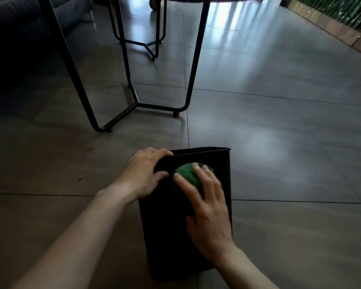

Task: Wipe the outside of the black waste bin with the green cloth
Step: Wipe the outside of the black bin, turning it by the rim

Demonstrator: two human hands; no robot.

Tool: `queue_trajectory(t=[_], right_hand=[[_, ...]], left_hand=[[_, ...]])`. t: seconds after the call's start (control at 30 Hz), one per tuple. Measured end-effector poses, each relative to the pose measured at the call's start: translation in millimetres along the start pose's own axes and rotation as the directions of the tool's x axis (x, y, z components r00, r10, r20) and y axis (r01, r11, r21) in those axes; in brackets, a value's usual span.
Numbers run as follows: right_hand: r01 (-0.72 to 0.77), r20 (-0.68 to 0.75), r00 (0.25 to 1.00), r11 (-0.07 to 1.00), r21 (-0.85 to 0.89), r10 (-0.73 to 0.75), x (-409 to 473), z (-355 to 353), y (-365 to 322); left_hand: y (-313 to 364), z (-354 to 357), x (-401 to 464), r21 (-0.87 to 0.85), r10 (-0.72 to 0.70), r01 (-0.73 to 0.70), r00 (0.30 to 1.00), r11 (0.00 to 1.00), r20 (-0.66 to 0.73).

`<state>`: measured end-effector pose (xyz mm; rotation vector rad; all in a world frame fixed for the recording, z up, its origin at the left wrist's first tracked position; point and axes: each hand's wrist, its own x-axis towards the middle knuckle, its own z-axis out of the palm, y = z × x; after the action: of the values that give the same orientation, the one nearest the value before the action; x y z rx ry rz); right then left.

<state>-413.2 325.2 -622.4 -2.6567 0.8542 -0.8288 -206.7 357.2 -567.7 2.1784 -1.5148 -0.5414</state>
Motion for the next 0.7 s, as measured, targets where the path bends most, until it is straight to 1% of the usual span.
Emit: queue_trajectory(t=[0.03, 0.07, 0.1, 0.13, 0.2, 0.27, 0.33, 0.37, 0.4, 0.43, 0.47, 0.5, 0.53, 0.57, 0.6, 0.63, 0.67, 0.7], right_hand=[[0.038, 0.081, 0.996, 0.995, -0.087, -0.03, -5, 13, 0], [0.067, 0.14, 0.989, 0.988, -0.138, -0.048, -13, 24, 1], [0.095, 0.174, 0.982, 0.984, -0.15, -0.068, -23, 32, 3], [0.131, 0.19, 0.976, 0.981, -0.142, -0.103, -36, 40, 6], [0.267, 0.201, 0.952, 0.949, -0.168, -0.232, -67, 49, 15], [0.437, 0.249, 0.892, 0.861, -0.259, -0.377, -97, 50, 31], [0.56, 0.308, 0.822, 0.775, -0.292, -0.478, -104, 41, 45], [0.569, 0.298, 0.817, 0.773, -0.282, -0.493, -96, 33, 52], [0.538, 0.248, 0.84, 0.798, -0.271, -0.482, -80, 26, 56], [0.464, 0.166, 0.885, 0.848, -0.256, -0.434, -58, 20, 58], [0.351, 0.065, 0.936, 0.906, -0.237, -0.346, -33, 15, 58], [0.223, -0.029, 0.972, 0.951, -0.213, -0.234, -8, 10, 58], [0.103, -0.106, 0.987, 0.977, -0.189, -0.125, 15, 5, 57], [0.017, -0.152, 0.987, 0.984, -0.18, -0.045, 33, 3, 55], [-0.013, -0.161, 0.987, 0.98, -0.196, -0.019, 40, 4, 52], [0.027, -0.138, 0.989, 0.972, -0.235, -0.06, 36, 9, 49], [0.112, -0.087, 0.986, 0.954, -0.277, -0.141, 21, 16, 48], [0.228, -0.012, 0.97, 0.924, -0.307, -0.244, -3, 24, 47]], left_hand=[[-2, 1, 1, 0.001, 0.006, -0.006, 1.0, 1.0, -0.005], [-3, 1, 1, -0.004, 0.007, -0.007, 1.0, 1.0, -0.012], [-4, 1, 2, -0.014, 0.005, -0.005, 1.0, 1.0, -0.018], [-5, 1, 3, -0.024, 0.002, -0.003, 1.0, 1.0, -0.02], [-8, 1, 6, -0.032, 0.003, -0.003, 1.0, 0.999, -0.018], [-7, 1, 7, -0.041, 0.009, -0.01, 1.0, 0.999, -0.005], [-5, 2, 8, -0.052, 0.021, -0.021, 1.0, 0.998, -0.006], [-4, 3, 9, -0.052, 0.031, -0.031, 1.0, 0.998, -0.007], [-3, 4, 10, -0.048, 0.041, -0.041, 0.999, 0.998, -0.007], [-1, 4, 10, -0.046, 0.05, -0.05, 0.999, 0.998, -0.003], [0, 4, 11, -0.045, 0.057, -0.057, 0.998, 0.997, 0.004], [2, 4, 12, -0.042, 0.064, -0.063, 0.998, 0.997, 0.013], [4, 4, 13, -0.036, 0.07, -0.069, 0.997, 0.997, 0.023], [5, 4, 14, -0.027, 0.073, -0.072, 0.997, 0.997, 0.028], [6, 4, 14, -0.018, 0.069, -0.068, 0.997, 0.997, 0.032], [5, 4, 15, -0.014, 0.059, -0.058, 0.998, 0.998, 0.031], [4, 3, 15, -0.017, 0.044, -0.044, 0.999, 0.999, 0.028], [3, 2, 15, -0.025, 0.03, -0.029, 0.999, 0.999, 0.022]])
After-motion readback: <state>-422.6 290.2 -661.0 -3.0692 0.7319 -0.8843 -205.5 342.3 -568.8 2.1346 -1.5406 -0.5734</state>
